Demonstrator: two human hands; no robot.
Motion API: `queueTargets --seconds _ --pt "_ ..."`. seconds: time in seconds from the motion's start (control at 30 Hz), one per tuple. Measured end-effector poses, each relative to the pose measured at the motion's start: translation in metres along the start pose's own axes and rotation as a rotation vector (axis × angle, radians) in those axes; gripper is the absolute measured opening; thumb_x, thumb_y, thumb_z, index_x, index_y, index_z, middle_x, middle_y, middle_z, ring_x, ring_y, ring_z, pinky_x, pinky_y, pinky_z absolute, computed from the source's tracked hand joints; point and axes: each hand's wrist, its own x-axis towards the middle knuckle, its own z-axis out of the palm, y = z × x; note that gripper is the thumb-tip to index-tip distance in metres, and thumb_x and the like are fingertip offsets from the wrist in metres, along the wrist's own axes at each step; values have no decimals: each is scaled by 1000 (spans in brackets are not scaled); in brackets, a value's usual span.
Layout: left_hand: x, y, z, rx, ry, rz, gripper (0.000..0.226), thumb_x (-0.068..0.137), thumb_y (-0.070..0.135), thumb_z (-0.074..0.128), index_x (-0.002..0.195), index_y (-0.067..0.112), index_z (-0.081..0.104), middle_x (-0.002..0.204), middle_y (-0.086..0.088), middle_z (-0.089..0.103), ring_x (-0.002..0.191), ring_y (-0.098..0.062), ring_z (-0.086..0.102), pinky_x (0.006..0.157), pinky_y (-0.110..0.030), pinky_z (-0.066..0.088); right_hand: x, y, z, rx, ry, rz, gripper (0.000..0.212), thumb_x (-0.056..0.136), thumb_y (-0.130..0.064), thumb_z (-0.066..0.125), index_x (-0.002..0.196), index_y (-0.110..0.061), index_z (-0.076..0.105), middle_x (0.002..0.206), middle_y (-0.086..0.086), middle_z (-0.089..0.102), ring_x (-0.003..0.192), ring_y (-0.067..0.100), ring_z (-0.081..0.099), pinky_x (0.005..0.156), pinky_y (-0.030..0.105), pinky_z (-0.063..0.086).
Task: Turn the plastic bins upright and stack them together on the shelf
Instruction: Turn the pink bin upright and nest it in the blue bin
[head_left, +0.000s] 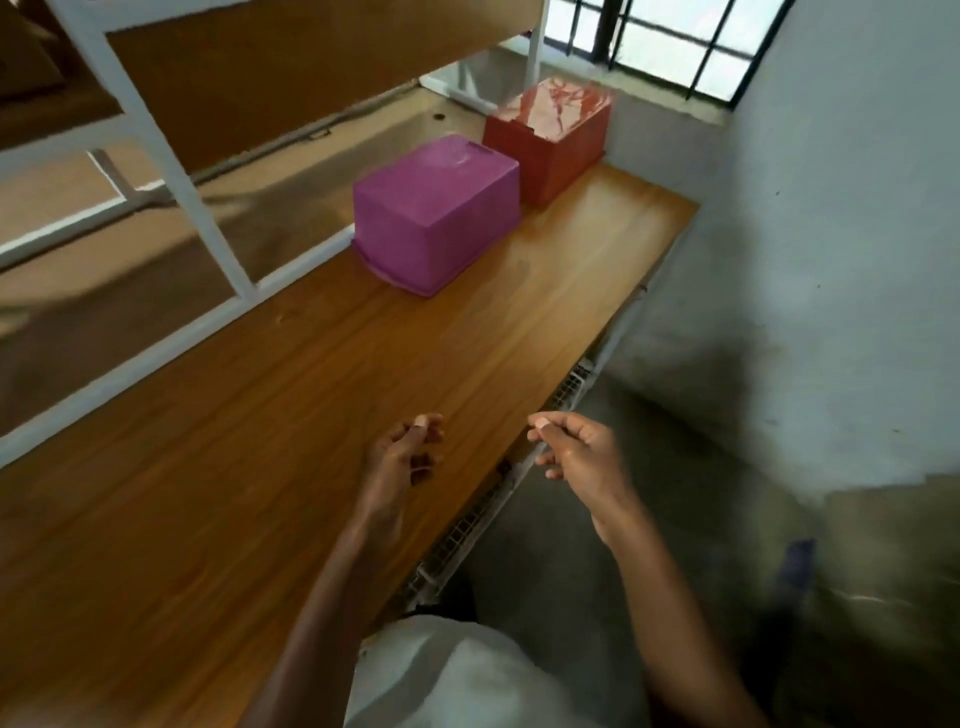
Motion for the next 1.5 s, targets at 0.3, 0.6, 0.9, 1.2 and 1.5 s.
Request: queueTargets --seconds 0.3,0.6,0.9,1.2,1.5 --pt "133 73 42 -26 113 58 28 108 31 51 112 18 76 106 -3 74 91 -22 68 80 -36 53 150 -66 -5 -16 -92 13 14 104 -31 64 111 -28 76 103 -3 79 88 14 75 69 25 58" --pt "231 95 83 -111 438 53 22 106 31 55 106 20 73 99 1 72 86 -19 64 79 -37 50 322 -106 -6 -129 -358 44 12 105 -29 64 109 -24 74 106 -2 78 82 16 72 69 30 59" --pt "303 104 123 -34 763 -43 44 100 40 64 141 26 52 134 -7 65 117 -30 64 88 -41 54 484 -134 -16 -238 -456 -20 45 96 -30 68 138 -22 52 123 6 65 96 21 64 77 41 58" --pt "340 106 143 23 762 -113 49 103 30 61 151 27 49 138 3 61 126 -19 56 93 -37 45 546 -162 -1 -237 -599 13 87 91 -13 71 164 -30 27 156 7 50 140 33 51 111 61 47" --pt "339 105 153 163 883 -47 57 99 31 68 151 24 47 147 -5 57 133 -27 57 98 -39 51 550 -162 -8 -212 -521 -50 78 90 -17 74 160 -27 43 155 5 54 142 30 51 116 55 44"
